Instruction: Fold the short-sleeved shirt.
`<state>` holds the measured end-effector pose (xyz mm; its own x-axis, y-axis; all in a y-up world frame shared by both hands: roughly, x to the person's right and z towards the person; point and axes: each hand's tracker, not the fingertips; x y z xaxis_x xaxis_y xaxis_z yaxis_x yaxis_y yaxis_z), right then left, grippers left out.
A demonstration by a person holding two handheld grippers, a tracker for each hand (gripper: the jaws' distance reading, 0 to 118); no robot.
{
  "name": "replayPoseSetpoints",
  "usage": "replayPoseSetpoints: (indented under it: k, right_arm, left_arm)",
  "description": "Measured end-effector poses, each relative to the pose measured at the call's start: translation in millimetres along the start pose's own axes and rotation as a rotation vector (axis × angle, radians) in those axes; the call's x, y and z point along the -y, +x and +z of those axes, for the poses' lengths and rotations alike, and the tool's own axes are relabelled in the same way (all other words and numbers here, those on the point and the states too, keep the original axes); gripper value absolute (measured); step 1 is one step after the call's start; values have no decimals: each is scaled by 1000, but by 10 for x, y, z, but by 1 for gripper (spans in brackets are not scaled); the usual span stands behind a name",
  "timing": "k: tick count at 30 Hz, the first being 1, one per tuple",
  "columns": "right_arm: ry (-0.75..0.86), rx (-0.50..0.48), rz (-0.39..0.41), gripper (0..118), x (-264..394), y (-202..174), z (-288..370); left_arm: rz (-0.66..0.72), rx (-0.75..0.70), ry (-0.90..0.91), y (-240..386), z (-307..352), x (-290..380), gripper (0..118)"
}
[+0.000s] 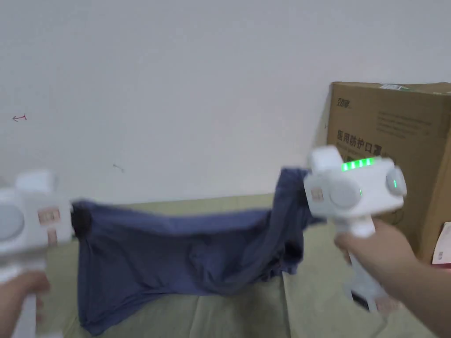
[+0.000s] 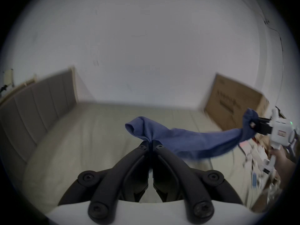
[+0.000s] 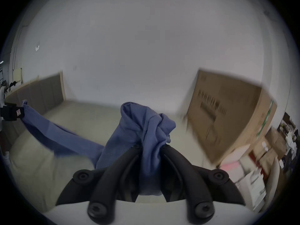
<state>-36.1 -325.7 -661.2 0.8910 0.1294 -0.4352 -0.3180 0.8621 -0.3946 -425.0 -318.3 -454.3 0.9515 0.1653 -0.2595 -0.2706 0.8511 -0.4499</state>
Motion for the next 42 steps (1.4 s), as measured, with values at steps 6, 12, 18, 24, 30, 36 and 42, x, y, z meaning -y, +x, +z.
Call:
replayPoseSetpoints:
  k: [6, 12, 18, 24, 30, 36, 42]
  right_arm:
    - [-322, -135, 73, 13, 1593, 8, 162]
    - [-352, -193, -12, 13, 2253, 220, 1153]
    - [-340, -206, 39, 13, 2367, 338, 2195]
    - [-408, -221, -106, 13, 2426, 402, 2406]
    - [-465, -126, -292, 22, 2494, 349, 1834]
    - [-403, -113, -522, 102, 2401, 388, 1830]
    - [-199, -41, -323, 101, 2014, 194, 1993]
  left_arm:
    - [1, 151, -349, 94, 38, 1566, 2]
    - [27, 268, -338, 270, 793, 2074, 2]
    - [-10, 205, -142, 302, 1697, 1952, 2]
    - [55, 164, -251, 271, 1774, 1848, 2]
    - [92, 97, -390, 117, 1148, 2054, 6]
    - [245, 95, -336, -22, 1153, 2108, 107]
    - [220, 89, -137, 124, 1320, 1742, 107]
